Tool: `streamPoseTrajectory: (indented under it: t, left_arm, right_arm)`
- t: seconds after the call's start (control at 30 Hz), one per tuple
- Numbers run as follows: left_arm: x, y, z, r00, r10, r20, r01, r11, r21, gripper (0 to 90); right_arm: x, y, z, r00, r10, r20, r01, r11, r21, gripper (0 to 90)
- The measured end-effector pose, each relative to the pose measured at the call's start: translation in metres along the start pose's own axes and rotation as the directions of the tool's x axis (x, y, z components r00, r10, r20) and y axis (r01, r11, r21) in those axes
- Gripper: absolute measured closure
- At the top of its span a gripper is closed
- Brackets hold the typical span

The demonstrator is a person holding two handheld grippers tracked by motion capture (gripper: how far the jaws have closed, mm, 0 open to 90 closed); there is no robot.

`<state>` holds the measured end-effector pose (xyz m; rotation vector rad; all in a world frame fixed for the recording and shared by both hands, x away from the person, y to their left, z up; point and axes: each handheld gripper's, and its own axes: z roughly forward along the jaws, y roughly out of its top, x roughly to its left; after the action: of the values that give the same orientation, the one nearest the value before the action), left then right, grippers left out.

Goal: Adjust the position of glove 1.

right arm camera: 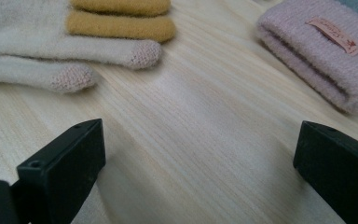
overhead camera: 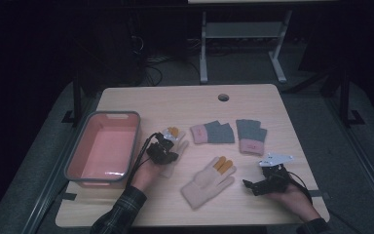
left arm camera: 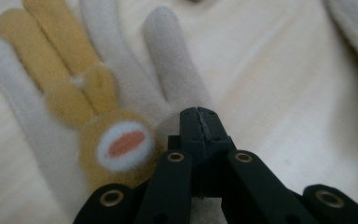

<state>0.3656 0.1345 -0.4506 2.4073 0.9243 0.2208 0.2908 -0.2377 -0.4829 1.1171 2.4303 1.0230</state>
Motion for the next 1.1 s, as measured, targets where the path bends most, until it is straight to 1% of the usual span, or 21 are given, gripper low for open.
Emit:
streamPoseTrajectory:
  t: [0.07, 0.17, 0.23, 0.3, 0.4, 0.47, 0.53, 0.57, 0.6, 0.67, 0.73, 0.77, 0.8, 0.83, 0.87, 0.9, 0.93, 0.97, 1.0, 1.07, 1.1]
  left_arm:
    - [-0.004, -0.004, -0.002, 0.9998, 0.011, 0.014, -0.011, 0.9999, 0.0, 89.5]
    - [-0.01, -0.01, -0.006, 0.9986, 0.025, 0.047, -0.025, 0.9997, 0.001, 89.5]
    - [-0.014, -0.015, -0.008, 0.9967, 0.04, 0.07, -0.04, 0.9992, -0.001, 89.5]
    - [-0.016, -0.017, -0.01, 0.9948, 0.044, 0.092, -0.044, 0.999, -0.002, 89.4]
    - [-0.021, -0.021, -0.012, 0.9916, 0.062, 0.113, -0.063, 0.998, 0.003, 89.4]
    - [-0.027, -0.024, -0.014, 0.989, 0.07, 0.13, -0.071, 0.9975, -0.001, 89.4]
    - [-0.031, -0.027, -0.016, 0.9869, 0.081, 0.14, -0.081, 0.9967, -0.006, 89.4]
    - [-0.033, -0.028, -0.016, 0.987, 0.074, 0.143, -0.072, 0.9973, -0.016, 88.7]
    - [-0.033, -0.028, -0.018, 0.9862, 0.086, 0.142, -0.085, 0.9963, -0.015, 86.7]
    - [-0.035, -0.026, -0.025, 0.9867, 0.094, 0.133, -0.09, 0.9953, -0.037, 79.6]
    - [-0.036, -0.023, -0.035, 0.9894, 0.101, 0.105, -0.092, 0.9923, -0.083, 71.4]
    - [-0.037, -0.022, -0.04, 0.992, 0.098, 0.079, -0.089, 0.99, -0.11, 68.1]
    - [-0.036, -0.021, -0.044, 0.9942, 0.098, 0.044, -0.092, 0.987, -0.132, 62.8]
    - [-0.035, -0.021, -0.046, 0.9961, 0.086, 0.016, -0.083, 0.9854, -0.149, 58.5]
    - [-0.033, -0.022, -0.046, 0.9975, 0.07, -0.007, -0.07, 0.9856, -0.154, 55.8]
    - [-0.03, -0.023, -0.044, 0.9987, 0.048, -0.016, -0.05, 0.9876, -0.149, 51.3]
    - [-0.027, -0.024, -0.041, 0.9997, 0.017, -0.017, -0.02, 0.9905, -0.136, 45.6]
    - [-0.025, -0.026, -0.037, 0.9997, -0.008, -0.023, 0.005, 0.9922, -0.125, 42.2]
    - [-0.023, -0.027, -0.032, 0.9993, -0.023, -0.029, 0.019, 0.9927, -0.119, 37.2]
    - [-0.022, -0.029, -0.025, 0.9984, -0.037, -0.044, 0.033, 0.9954, -0.09, 29.9]
    - [-0.022, -0.029, -0.022, 0.9976, -0.047, -0.051, 0.042, 0.9951, -0.09, 25.8]
  right_arm:
    - [0.0, 0.0, 0.0, 1.0, 0.0, 0.0, 0.0, 1.0, 0.0, 1.8]
    - [0.0, 0.0, 0.0, 1.0, 0.0, 0.0, 0.0, 1.0, 0.0, 1.8]
    - [0.0, 0.0, 0.0, 1.0, 0.0, -0.001, 0.0, 1.0, 0.0, 1.8]
    - [0.0, 0.0, 0.0, 1.0, 0.0, 0.0, 0.0, 1.0, 0.0, 1.8]
    - [0.0, 0.0, 0.0, 1.0, 0.0, 0.0, 0.0, 1.0, 0.0, 1.8]
    - [0.0, 0.0, 0.0, 1.0, 0.0, 0.0, 0.0, 1.0, 0.0, 1.8]
    - [0.0, 0.0, 0.0, 1.0, -0.001, 0.0, 0.001, 1.0, -0.001, 1.8]
    - [0.0, 0.0, 0.0, 1.0, -0.001, 0.0, 0.001, 1.0, 0.0, 1.8]
    - [0.0, 0.0, 0.0, 1.0, -0.001, 0.0, 0.001, 1.0, -0.001, 1.8]
    - [0.0, 0.0, 0.0, 1.0, -0.001, 0.0, 0.001, 1.0, 0.0, 1.8]
    - [0.0, 0.0, 0.0, 1.0, -0.001, 0.0, 0.001, 1.0, -0.001, 1.8]
    - [0.0, 0.0, 0.0, 1.0, -0.001, 0.0, 0.001, 1.0, 0.0, 1.8]
    - [0.0, 0.0, 0.0, 1.0, -0.001, 0.0, 0.001, 1.0, 0.0, 1.8]
    - [0.0, 0.0, 0.0, 1.0, -0.001, 0.0, 0.001, 1.0, 0.0, 1.8]
    - [0.0, 0.0, 0.0, 1.0, 0.0, 0.0, 0.0, 1.0, 0.0, 1.8]
    - [0.0, 0.0, 0.0, 1.0, 0.0, 0.0, 0.0, 1.0, 0.0, 1.8]
    - [0.0, 0.0, 0.0, 1.0, -0.001, 0.0, 0.001, 1.0, -0.001, 1.8]
    - [0.0, 0.0, 0.0, 1.0, -0.001, 0.0, 0.001, 1.0, 0.0, 1.8]
    - [0.0, 0.0, 0.0, 1.0, -0.001, 0.0, 0.001, 1.0, 0.0, 1.8]
    - [0.0, 0.0, 0.0, 1.0, -0.001, 0.0, 0.001, 1.0, 0.0, 1.8]
    - [0.0, 0.0, 0.0, 1.0, 0.0, 0.0, 0.0, 1.0, 0.0, 1.8]
